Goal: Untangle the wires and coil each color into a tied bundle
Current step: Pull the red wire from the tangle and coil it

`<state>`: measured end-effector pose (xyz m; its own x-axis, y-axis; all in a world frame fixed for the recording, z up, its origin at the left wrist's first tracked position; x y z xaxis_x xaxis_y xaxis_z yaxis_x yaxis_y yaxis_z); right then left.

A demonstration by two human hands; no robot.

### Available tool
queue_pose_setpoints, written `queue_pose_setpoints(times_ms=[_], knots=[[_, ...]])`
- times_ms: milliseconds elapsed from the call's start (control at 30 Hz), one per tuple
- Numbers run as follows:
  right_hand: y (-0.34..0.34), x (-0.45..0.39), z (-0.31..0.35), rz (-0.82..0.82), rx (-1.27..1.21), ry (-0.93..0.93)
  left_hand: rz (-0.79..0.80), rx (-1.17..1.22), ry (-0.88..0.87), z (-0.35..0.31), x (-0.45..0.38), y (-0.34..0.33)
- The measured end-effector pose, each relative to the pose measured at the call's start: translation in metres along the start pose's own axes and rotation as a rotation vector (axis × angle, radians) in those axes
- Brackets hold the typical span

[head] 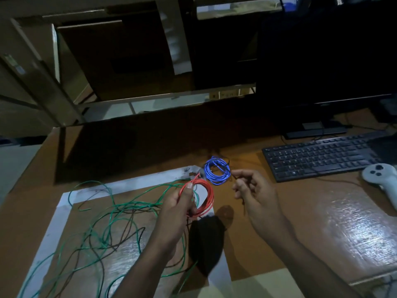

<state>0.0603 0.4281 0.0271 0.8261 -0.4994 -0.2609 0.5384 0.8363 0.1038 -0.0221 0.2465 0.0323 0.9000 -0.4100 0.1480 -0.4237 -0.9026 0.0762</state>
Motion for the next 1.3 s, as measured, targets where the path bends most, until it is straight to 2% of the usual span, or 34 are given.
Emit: queue_pose_setpoints(times_ms=[133, 267, 467, 633, 767, 867, 1100, 1300], knots=[[-0.013, 0.0, -0.007, 0.053, -0.207, -0.137, -0.012, 0.039, 0.014, -0.001, -0.001, 0.005], [-0.016, 0.002, -0.014, 0.003, -0.246, -0.207, -0.014, 0.018, 0.012, 0.002, -0.002, 0.011], [0.009, -0.005, -0.015, -0.284, -0.208, -0.238, -0.008, 0.048, 0.027, -0.002, -0.002, 0.016], [0.011, -0.008, -0.038, -0.241, 0.019, -0.382, 0.005, 0.028, 0.027, -0.001, -0.002, 0.016], [0.008, -0.009, -0.038, -0.238, -0.133, -0.456, 0.034, 0.029, 0.019, -0.003, -0.003, 0.014], [0.006, -0.012, -0.021, -0.204, -0.177, -0.384, 0.037, 0.029, 0.017, -0.002, -0.005, 0.014], [-0.012, 0.002, 0.023, 0.097, -0.007, -0.152, 0.007, 0.017, 0.006, -0.003, -0.011, 0.015], [-0.018, 0.012, 0.048, 0.234, 0.383, 0.163, -0.098, -0.002, 0.03, -0.005, -0.022, 0.027]])
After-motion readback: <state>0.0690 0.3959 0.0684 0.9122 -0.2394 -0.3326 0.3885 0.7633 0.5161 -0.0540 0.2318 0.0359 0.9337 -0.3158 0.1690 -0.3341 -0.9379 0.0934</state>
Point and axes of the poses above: each hand's wrist, its own x-axis away from the middle knuckle, its own y-axis out of the back of the hand, z = x × y, the point moved 4 cm from there along -x, towards the middle knuckle, and after that the axes turned 2 degrees about y, right-handed, at the moved point
